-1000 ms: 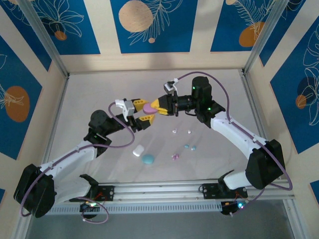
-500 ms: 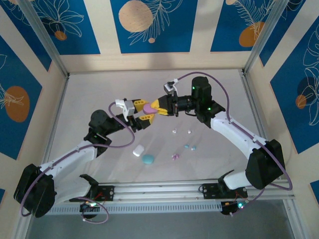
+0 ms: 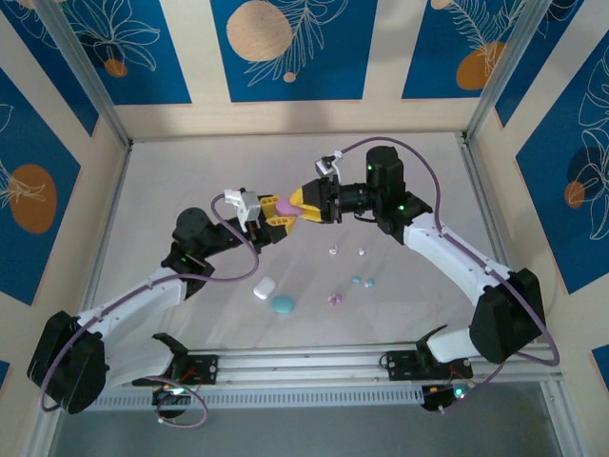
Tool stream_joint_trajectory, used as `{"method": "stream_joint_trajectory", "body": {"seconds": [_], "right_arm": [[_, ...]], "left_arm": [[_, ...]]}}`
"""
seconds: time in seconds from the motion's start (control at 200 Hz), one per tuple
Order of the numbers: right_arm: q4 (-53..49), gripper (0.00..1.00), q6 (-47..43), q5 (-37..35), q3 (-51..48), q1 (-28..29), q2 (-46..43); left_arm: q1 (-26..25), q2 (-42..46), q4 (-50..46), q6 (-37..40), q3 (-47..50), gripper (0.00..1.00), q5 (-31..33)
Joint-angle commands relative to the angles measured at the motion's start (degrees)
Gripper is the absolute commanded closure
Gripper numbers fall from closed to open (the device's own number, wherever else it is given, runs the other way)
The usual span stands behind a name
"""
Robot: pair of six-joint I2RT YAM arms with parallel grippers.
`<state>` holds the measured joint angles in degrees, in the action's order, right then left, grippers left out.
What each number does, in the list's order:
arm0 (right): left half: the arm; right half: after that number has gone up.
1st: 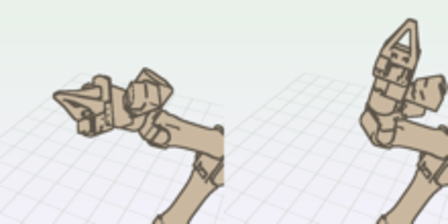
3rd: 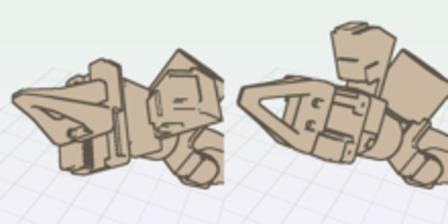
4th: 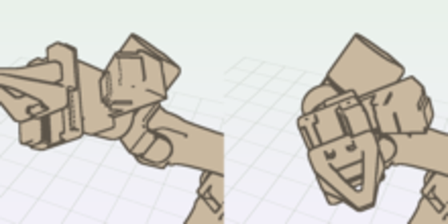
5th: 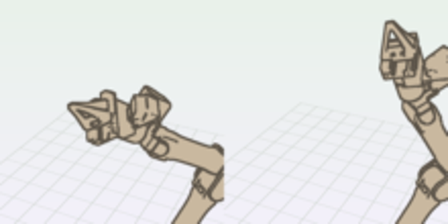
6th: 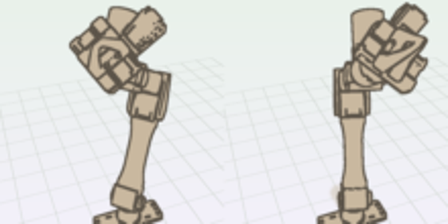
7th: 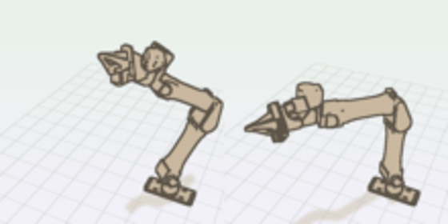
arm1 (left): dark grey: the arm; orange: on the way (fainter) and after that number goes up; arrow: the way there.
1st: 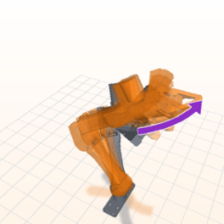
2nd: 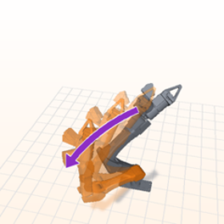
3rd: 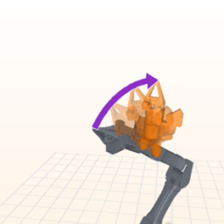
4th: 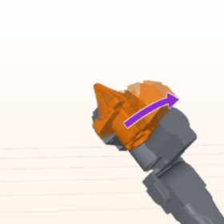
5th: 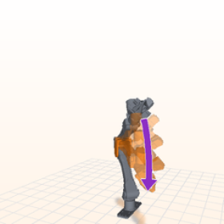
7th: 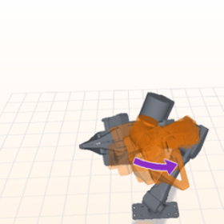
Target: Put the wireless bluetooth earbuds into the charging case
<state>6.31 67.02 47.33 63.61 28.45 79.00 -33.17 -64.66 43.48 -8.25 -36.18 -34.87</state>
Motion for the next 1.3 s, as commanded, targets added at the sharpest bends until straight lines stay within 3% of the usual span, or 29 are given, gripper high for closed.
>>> {"method": "stream_joint_trajectory", "body": {"seconds": [0.0,0.135,0.265,0.385,0.495,0.735,0.905,1.296], "right_arm": [[-12.04,0.40,-9.88,-5.60,3.10,-1.08,-3.81],[-17.31,0.32,-21.04,-11.68,4.23,-1.84,-7.60],[-17.92,0.34,-39.73,-18.60,2.10,-0.96,-11.71],[-17.56,0.36,-60.88,-17.33,-0.54,0.47,-13.97],[-19.00,0.36,-68.73,-16.97,0.07,2.49,-13.94],[-23.18,0.35,-71.49,-17.74,3.71,4.86,-10.15],[-21.51,0.35,-68.51,-20.82,3.80,4.84,-9.83],[-18.44,0.36,-59.10,-11.73,4.30,0.24,-8.98]], "left_arm": [[-0.49,1.51,0.37,0.47,-1.54,0.65,-1.20],[-0.49,1.83,0.53,-1.45,-0.92,0.66,-2.40],[-0.49,1.45,2.13,-4.24,-0.26,0.66,-3.83],[-0.47,1.37,4.10,-6.21,0.32,0.67,-4.58],[-0.56,1.54,3.63,-6.54,0.11,0.67,-5.20],[-0.66,1.08,4.14,-7.32,-0.27,0.66,-6.19],[-0.66,0.78,4.33,-7.25,-0.56,0.66,-7.43],[-0.74,1.12,3.19,-5.77,-0.69,0.66,-7.18]]}}
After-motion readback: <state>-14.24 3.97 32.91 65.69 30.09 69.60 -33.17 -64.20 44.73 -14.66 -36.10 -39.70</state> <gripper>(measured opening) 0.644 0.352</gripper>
